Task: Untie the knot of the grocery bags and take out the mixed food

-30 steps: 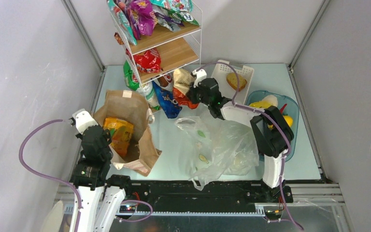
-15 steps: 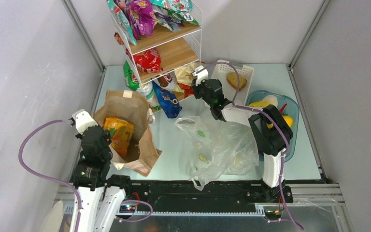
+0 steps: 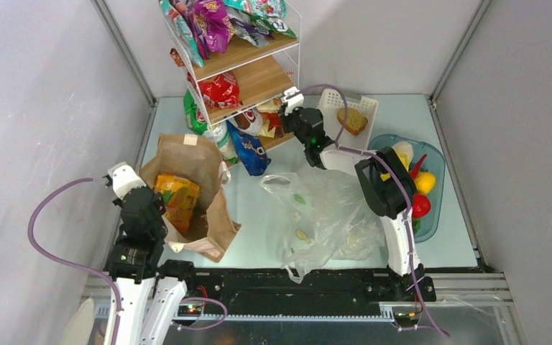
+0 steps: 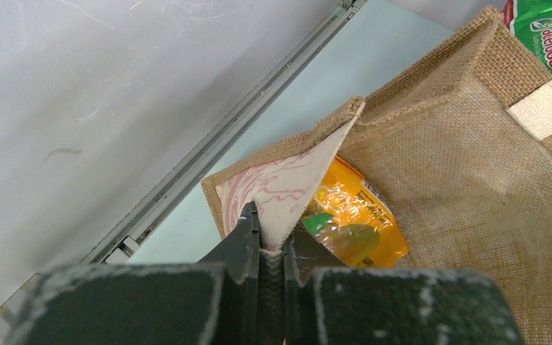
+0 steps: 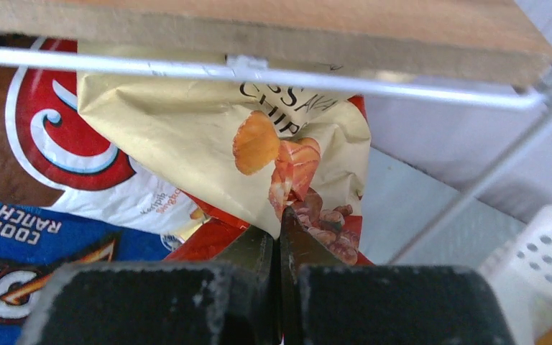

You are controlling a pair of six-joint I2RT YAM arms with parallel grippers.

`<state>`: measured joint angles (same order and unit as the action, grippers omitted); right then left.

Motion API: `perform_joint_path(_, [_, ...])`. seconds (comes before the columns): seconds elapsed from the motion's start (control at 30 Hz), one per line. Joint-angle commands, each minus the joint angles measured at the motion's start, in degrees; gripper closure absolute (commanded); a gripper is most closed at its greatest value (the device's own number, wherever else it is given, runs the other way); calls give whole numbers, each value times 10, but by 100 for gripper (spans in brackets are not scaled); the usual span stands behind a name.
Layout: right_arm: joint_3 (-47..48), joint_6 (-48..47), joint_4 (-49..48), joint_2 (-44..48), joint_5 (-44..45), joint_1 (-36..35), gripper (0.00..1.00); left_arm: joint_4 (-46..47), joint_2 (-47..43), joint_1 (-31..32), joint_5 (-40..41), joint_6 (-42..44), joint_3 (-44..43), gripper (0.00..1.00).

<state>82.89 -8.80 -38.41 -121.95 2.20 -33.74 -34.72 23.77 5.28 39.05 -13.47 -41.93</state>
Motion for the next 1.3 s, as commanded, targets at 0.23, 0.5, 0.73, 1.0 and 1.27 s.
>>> perform_joint_path(0.23, [133,-39,-131,-76,-22,7,100,59,-6,-3,-21,-9,-1,100])
perform_joint_path(0.5, [112,-33,-89,-65,-52,11,82,59,-8,-4,-22,-9,-1,100])
perform_joint_path(0.73, [114,-49,24,-57,-131,12,100,58,-10,-4,-22,-9,-1,100])
perform_joint_path(1.0, [94,-63,70,-52,-140,16,94,59,-11,-4,-20,-9,-1,100])
perform_joint_path(1.27, [54,-47,41,1,-124,17,55,59,-11,-4,-19,-8,0,100])
